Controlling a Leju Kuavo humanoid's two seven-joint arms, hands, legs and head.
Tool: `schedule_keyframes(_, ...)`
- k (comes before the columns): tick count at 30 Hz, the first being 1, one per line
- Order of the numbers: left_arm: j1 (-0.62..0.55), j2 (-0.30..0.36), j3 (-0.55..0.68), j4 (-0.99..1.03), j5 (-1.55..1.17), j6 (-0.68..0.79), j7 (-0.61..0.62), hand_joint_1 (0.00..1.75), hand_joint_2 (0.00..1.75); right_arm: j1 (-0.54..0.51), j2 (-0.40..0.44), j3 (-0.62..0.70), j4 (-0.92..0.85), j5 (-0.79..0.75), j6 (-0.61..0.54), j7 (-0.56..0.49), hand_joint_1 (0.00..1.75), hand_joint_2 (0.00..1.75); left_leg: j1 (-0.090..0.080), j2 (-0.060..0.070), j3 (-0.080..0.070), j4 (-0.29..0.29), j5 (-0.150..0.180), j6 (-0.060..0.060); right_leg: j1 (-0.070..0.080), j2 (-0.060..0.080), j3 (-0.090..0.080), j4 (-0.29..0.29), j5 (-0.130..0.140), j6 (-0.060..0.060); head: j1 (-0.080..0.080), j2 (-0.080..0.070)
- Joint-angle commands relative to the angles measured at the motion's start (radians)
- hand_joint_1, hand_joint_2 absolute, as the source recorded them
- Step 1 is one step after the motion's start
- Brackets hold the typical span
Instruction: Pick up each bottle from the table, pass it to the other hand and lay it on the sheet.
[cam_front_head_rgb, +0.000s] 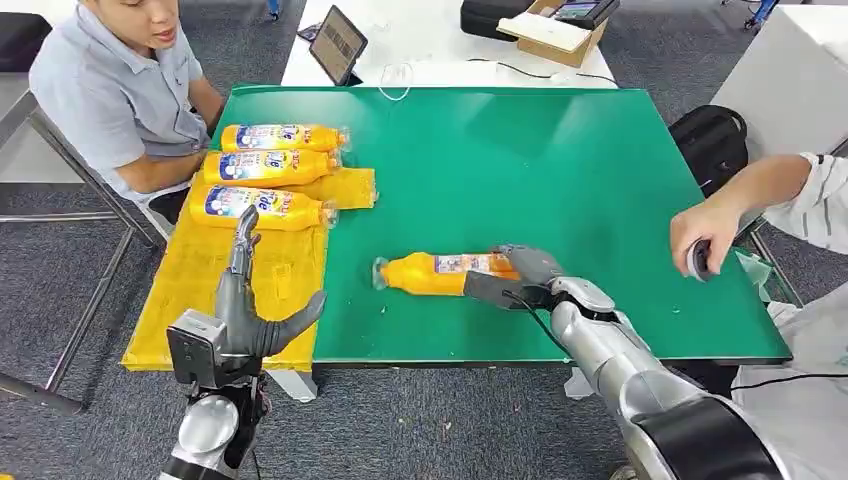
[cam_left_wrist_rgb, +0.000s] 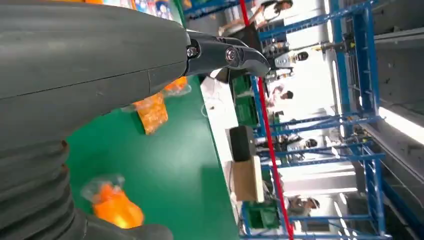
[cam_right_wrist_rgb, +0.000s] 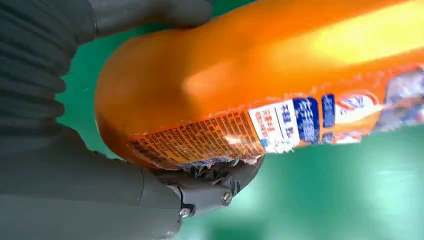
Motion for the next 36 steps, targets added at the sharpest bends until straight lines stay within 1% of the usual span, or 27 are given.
schedule_keyframes(1,-0.009,0.026,-0.002,0.059,0.086,-0.058,-0.003,0.00,1.75,0.078,0.051,-0.060,0.009,-0.110,0.011,-0.112,1.75,1.75,0.002,0.001,0.005,-0.002,-0.002,-0.002,0.002,0.001,0.005,-0.002,-0.001,-0.003,0.001,0.000)
schedule_keyframes(4,0.032,0.017,0.026,0.033,0.179,-0.110,-0.014,0.00,1.75,0.126,0.080,-0.119,-0.068,-0.228,0.021,-0.181,1.75,1.75,0.002,0.000,0.004,-0.001,-0.001,-0.002,0.002,0.000,0.004,-0.001,-0.001,-0.002,0.000,0.000)
schedule_keyframes(6,0.075,0.011,0.049,0.016,0.248,-0.151,-0.009,0.00,1.75,0.191,0.103,-0.154,-0.173,-0.327,0.001,-0.211,1.75,1.75,0.002,0.001,0.005,-0.001,-0.002,-0.002,0.002,0.001,0.005,-0.002,-0.001,-0.003,0.000,0.000)
schedule_keyframes(7,0.092,0.009,0.059,0.011,0.273,-0.166,-0.007,0.00,1.75,0.224,0.108,-0.156,-0.233,-0.355,-0.032,-0.212,1.75,1.75,0.002,0.001,0.004,-0.002,-0.001,-0.001,0.002,0.001,0.004,-0.002,-0.001,-0.002,0.000,0.000)
schedule_keyframes(8,0.111,0.005,0.070,0.003,0.287,-0.174,-0.008,0.00,1.75,0.264,0.106,-0.143,-0.305,-0.365,-0.089,-0.204,1.75,1.75,0.003,0.003,0.005,-0.002,-0.002,-0.002,0.003,0.002,0.005,-0.002,-0.001,-0.003,0.000,0.000)
schedule_keyframes(9,0.131,0.001,0.077,-0.009,0.290,-0.175,-0.008,0.00,1.75,0.301,0.118,-0.164,-0.368,-0.407,-0.129,-0.201,1.75,1.75,0.002,0.003,0.003,-0.002,-0.002,-0.002,0.002,0.003,0.003,-0.002,-0.001,-0.002,0.000,0.000)
schedule_keyframes(10,0.162,-0.001,0.080,-0.028,0.289,-0.179,-0.007,0.00,1.75,0.353,0.126,-0.169,-0.459,-0.442,-0.164,-0.195,1.75,1.75,0.003,0.004,0.006,-0.002,-0.004,-0.002,0.003,0.004,0.006,-0.002,-0.003,-0.004,0.000,0.000)
schedule_keyframes(11,0.180,0.000,0.079,-0.038,0.286,-0.182,-0.007,0.00,1.75,0.383,0.124,-0.157,-0.511,-0.450,-0.185,-0.184,1.75,1.75,0.002,0.002,0.003,-0.001,-0.003,-0.002,0.002,0.002,0.003,-0.001,-0.002,-0.003,0.000,0.000)
schedule_keyframes(12,0.202,0.007,0.070,-0.051,0.266,-0.181,-0.007,0.00,1.75,0.429,0.142,-0.175,-0.589,-0.482,-0.231,-0.206,1.75,1.75,0.002,0.002,0.004,0.000,-0.004,-0.003,0.002,0.002,0.004,0.000,-0.004,-0.003,0.000,0.000)
schedule_keyframes(13,0.222,0.011,0.062,-0.062,0.251,-0.176,-0.010,0.00,1.75,0.468,0.149,-0.172,-0.657,-0.504,-0.240,-0.207,1.75,1.75,0.001,0.000,0.000,-0.001,-0.002,-0.002,0.001,0.000,0.001,0.000,-0.003,-0.002,0.000,0.000)
schedule_keyframes(14,0.231,0.012,0.057,-0.066,0.248,-0.175,-0.012,0.00,1.75,0.480,0.149,-0.165,-0.678,-0.507,-0.242,-0.199,1.75,1.75,0.002,0.001,0.002,0.000,-0.004,-0.003,0.002,0.001,0.003,0.000,-0.004,-0.003,0.000,0.000)
schedule_keyframes(16,0.249,0.024,0.040,-0.071,0.208,-0.169,-0.014,0.00,1.75,0.528,0.168,-0.162,-0.766,-0.540,-0.290,-0.219,1.75,1.75,0.002,0.000,0.000,0.000,-0.005,-0.002,0.001,0.000,0.001,0.001,-0.005,-0.003,0.000,0.000)
schedule_keyframes(17,0.254,0.024,0.037,-0.069,0.202,-0.166,-0.012,0.00,1.75,0.540,0.172,-0.153,-0.786,-0.545,-0.298,-0.223,1.75,1.75,0.002,0.000,-0.002,0.000,-0.004,-0.003,0.001,0.001,-0.002,0.000,-0.003,-0.002,0.000,0.000)
schedule_keyframes(19,0.260,0.020,0.035,-0.065,0.189,-0.149,-0.010,0.00,1.75,0.566,0.187,-0.139,-0.826,-0.561,-0.321,-0.235,1.75,1.75,0.002,0.001,-0.001,0.000,-0.006,-0.003,0.001,0.001,-0.001,0.001,-0.005,-0.003,0.000,0.000)
schedule_keyframes(20,0.262,0.019,0.033,-0.064,0.189,-0.149,-0.010,0.00,1.75,0.570,0.193,-0.131,-0.832,-0.559,-0.327,-0.239,1.75,1.75,0.001,-0.001,-0.004,0.000,-0.004,-0.003,0.001,0.000,-0.004,0.000,-0.003,-0.002,0.000,0.000)
schedule_keyframes(21,0.261,0.020,0.031,-0.060,0.189,-0.148,-0.009,0.00,1.75,0.576,0.194,-0.116,-0.839,-0.546,-0.346,-0.248,1.75,1.75,0.002,0.000,0.000,0.001,-0.006,-0.004,0.002,0.000,-0.001,0.001,-0.006,-0.004,0.000,0.000)
schedule_keyframes(22,0.258,0.026,0.022,-0.056,0.187,-0.151,-0.005,0.00,1.75,0.574,0.188,-0.089,-0.835,-0.539,-0.351,-0.249,1.75,1.75,0.001,0.000,-0.002,0.000,-0.005,-0.003,0.001,0.000,-0.002,0.001,-0.004,-0.003,0.000,0.000)
schedule_keyframes(23,0.257,0.029,0.018,-0.054,0.185,-0.153,-0.003,0.00,1.75,0.573,0.186,-0.081,-0.833,-0.539,-0.350,-0.248,1.75,1.75,0.001,0.000,-0.004,-0.001,-0.004,-0.003,0.001,0.000,-0.004,0.000,-0.003,-0.002,0.000,0.000)
schedule_keyframes(24,0.247,0.054,-0.012,-0.045,0.138,-0.159,0.000,0.00,1.75,0.562,0.183,-0.052,-0.818,-0.535,-0.346,-0.247,1.75,1.75,0.002,0.000,-0.002,0.000,-0.005,-0.003,0.002,0.001,-0.002,0.001,-0.004,-0.004,0.000,0.000)
schedule_keyframes(25,0.243,0.062,-0.026,-0.040,0.105,-0.153,-0.003,0.00,1.75,0.553,0.179,-0.033,-0.808,-0.528,-0.344,-0.245,1.75,1.75,0.001,0.000,-0.003,-0.001,-0.004,-0.003,0.001,0.000,-0.004,0.000,-0.003,-0.003,0.000,0.000)
schedule_keyframes(26,0.241,0.060,-0.028,-0.035,0.104,-0.153,-0.003,0.00,1.75,0.547,0.182,-0.028,-0.801,-0.524,-0.347,-0.242,1.75,1.75,0.002,0.001,-0.001,0.000,-0.006,-0.004,0.002,0.001,-0.002,0.001,-0.004,-0.004,0.000,0.000)
schedule_keyframes(27,0.233,0.066,-0.044,-0.024,0.087,-0.161,0.001,0.00,1.75,0.530,0.180,-0.004,-0.776,-0.520,-0.330,-0.237,1.75,1.75,0.001,0.000,-0.002,-0.001,-0.004,-0.003,0.001,0.000,-0.003,0.000,-0.003,-0.003,0.000,0.000)
schedule_keyframes(28,0.219,0.065,-0.057,-0.010,0.088,-0.178,-0.001,0.00,1.75,0.505,0.181,0.036,-0.735,-0.512,-0.298,-0.228,1.75,1.75,0.002,0.001,0.000,0.000,-0.005,-0.004,0.002,0.001,-0.001,0.000,-0.004,-0.004,0.000,0.000)
schedule_keyframes(29,0.207,0.063,-0.060,0.001,0.093,-0.187,-0.002,0.00,1.75,0.492,0.185,0.054,-0.710,-0.506,-0.290,-0.227,1.75,1.75,0.001,0.000,-0.002,-0.001,-0.004,-0.003,0.001,0.001,-0.003,0.000,-0.003,-0.003,0.000,0.000)
schedule_keyframes(33,0.190,0.061,-0.064,0.016,0.099,-0.198,-0.003,0.00,1.75,0.476,0.194,0.075,-0.674,-0.492,-0.301,-0.231,1.75,1.75,0.002,0.002,0.000,-0.001,-0.005,-0.004,0.002,0.002,-0.001,0.000,-0.003,-0.004,0.000,0.000)
schedule_keyframes(34,0.170,0.056,-0.065,0.028,0.126,-0.229,-0.005,0.00,1.75,0.455,0.197,0.115,-0.637,-0.479,-0.288,-0.244,1.75,1.75,0.001,0.000,-0.001,-0.002,-0.003,-0.003,0.001,0.000,-0.001,-0.001,-0.003,-0.003,0.000,0.000)
schedule_keyframes(36,0.122,0.041,-0.066,0.067,0.155,-0.259,0.000,0.00,1.75,0.426,0.229,0.158,-0.567,-0.481,-0.277,-0.256,1.75,1.75,0.002,0.001,0.001,-0.002,-0.004,-0.003,0.001,0.001,0.000,-0.001,-0.004,-0.004,0.000,0.000)
